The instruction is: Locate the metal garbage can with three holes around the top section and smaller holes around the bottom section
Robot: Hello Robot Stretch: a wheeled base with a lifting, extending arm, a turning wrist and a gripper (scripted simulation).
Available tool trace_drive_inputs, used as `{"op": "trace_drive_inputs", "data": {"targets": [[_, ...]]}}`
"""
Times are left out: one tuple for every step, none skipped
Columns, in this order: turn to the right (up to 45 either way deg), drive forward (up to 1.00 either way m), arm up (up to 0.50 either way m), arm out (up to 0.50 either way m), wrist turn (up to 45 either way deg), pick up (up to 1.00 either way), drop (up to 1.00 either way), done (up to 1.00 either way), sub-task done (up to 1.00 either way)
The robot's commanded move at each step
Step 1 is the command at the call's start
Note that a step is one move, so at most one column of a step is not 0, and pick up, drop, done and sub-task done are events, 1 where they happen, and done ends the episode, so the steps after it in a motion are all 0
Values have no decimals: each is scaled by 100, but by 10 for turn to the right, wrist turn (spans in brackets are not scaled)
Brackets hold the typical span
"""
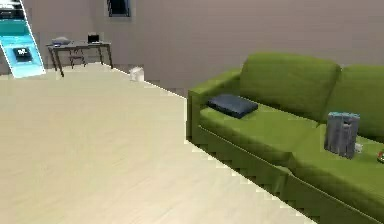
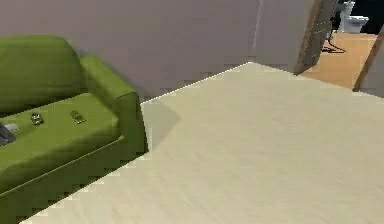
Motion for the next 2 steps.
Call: {"op": "trace_drive_inputs", "data": {"targets": [[-390,0,0,0,0,0,0,0,0],[0,80,0,0,0,0,0,0,0]]}}
